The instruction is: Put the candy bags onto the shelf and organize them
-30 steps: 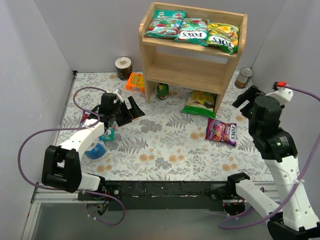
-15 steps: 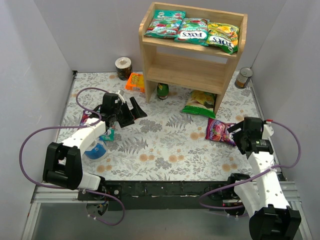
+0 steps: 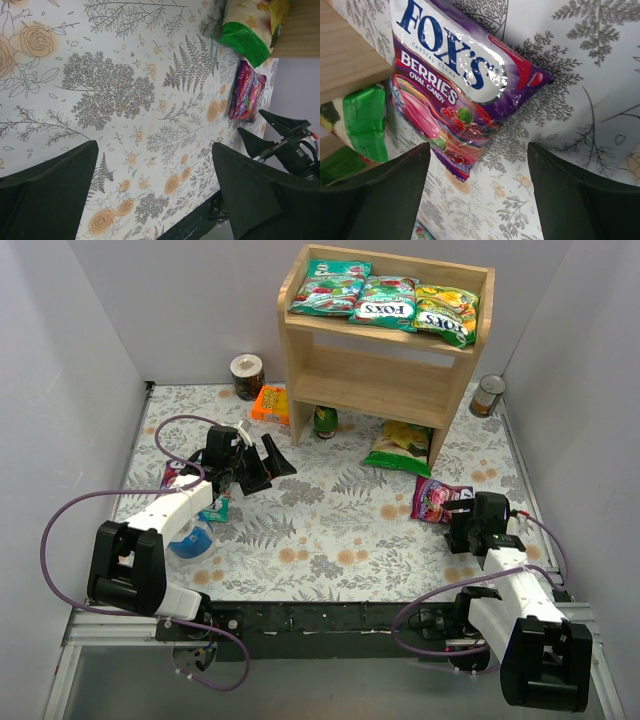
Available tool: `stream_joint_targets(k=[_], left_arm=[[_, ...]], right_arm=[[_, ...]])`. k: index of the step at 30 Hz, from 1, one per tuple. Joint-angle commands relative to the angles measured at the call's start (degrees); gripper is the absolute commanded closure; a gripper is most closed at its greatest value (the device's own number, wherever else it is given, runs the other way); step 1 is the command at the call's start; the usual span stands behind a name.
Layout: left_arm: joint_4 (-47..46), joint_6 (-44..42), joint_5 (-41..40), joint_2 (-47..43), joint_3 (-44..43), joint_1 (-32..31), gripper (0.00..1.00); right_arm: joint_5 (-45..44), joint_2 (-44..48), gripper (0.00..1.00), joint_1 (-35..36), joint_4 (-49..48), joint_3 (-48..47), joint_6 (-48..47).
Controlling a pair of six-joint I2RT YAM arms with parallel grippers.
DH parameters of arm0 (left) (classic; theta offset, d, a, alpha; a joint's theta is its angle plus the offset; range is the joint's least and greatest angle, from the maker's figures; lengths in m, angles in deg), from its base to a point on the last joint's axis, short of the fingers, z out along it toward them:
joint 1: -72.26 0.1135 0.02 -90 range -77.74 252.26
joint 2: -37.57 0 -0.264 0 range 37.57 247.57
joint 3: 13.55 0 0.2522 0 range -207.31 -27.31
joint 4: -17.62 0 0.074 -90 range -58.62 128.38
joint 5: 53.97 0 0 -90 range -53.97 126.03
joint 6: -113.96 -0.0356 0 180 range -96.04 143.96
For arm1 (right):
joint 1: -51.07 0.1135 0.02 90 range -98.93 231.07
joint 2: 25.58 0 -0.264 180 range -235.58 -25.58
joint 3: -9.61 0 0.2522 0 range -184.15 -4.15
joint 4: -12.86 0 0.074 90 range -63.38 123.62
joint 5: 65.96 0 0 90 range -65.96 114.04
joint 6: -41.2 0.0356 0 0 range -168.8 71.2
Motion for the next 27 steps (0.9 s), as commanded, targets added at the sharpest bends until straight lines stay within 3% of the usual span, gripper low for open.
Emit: stream_joint_targets(k=[1, 8, 11, 15, 21, 24, 27], left_arm=[[-1.0, -0.4, 0.8, -0.6, -1.2, -0.2, 0.02], [-0.3, -1.0, 0.5, -0.2, -2.1, -0.3, 0.02], [-0.1, -1.2, 0.0, -0.3, -2.4, -0.2, 0.02], [-0.3, -0.4, -2.0, 0.1, -3.1, -0.2, 0.02], [-0.7, -0.8, -1.2, 1.3, -4.9, -0.3, 0.02], [-0.8, -1.0, -0.9, 1.7, -5.1, -0.2, 0.02], [-0.7, -1.0, 0.0, 1.8, -5.2, -0.3, 0.02]], right_arm=[[-0.7, -3.5, 0.16, -0.3, -7.2, 0.9, 4.9], [-2.5, -9.5, 0.29, -0.6, -8.3, 0.4, 5.5], [-3.1, -8.1, 0.41, -0.8, -7.0, -0.2, 3.3], [-3.2, -6.0, 0.49, -1.1, -6.4, 0.0, -0.5], [-1.7, -4.8, 0.78, -1.5, -5.0, 0.3, -5.8], [-0.7, -3.2, 0.98, -1.6, -4.5, 0.0, -8.8], [1.4, -0.9, 0.99, -1.6, -2.4, -2.8, -14.0]])
